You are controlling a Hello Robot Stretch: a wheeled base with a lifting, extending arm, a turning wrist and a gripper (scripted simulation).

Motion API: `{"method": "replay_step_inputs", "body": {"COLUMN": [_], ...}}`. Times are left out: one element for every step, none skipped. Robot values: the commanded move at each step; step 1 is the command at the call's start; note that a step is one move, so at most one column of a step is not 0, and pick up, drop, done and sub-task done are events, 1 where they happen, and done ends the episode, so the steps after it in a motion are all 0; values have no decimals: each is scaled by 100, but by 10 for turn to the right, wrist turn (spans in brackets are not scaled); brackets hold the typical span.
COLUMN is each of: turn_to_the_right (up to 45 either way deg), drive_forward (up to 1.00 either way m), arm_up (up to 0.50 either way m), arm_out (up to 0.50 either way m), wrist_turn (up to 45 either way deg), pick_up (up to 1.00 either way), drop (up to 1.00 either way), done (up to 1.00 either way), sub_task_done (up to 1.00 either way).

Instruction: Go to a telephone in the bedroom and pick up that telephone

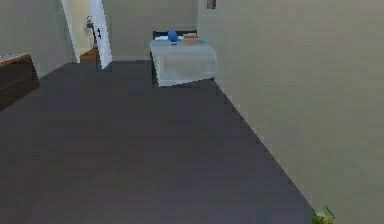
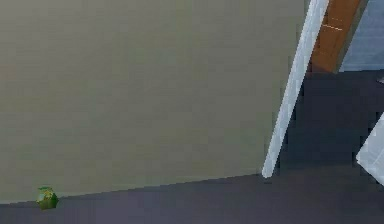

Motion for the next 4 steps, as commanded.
{"method": "replay_step_inputs", "body": {"turn_to_the_right": [0, 0, 0, 0], "drive_forward": [100, 100, 100, 60], "arm_up": [0, 0, 0, 0], "arm_out": [0, 0, 0, 0], "wrist_turn": [0, 0, 0, 0], "pick_up": [0, 0, 0, 0], "drop": [0, 0, 0, 0], "done": [0, 0, 0, 0], "sub_task_done": [0, 0, 0, 0]}}
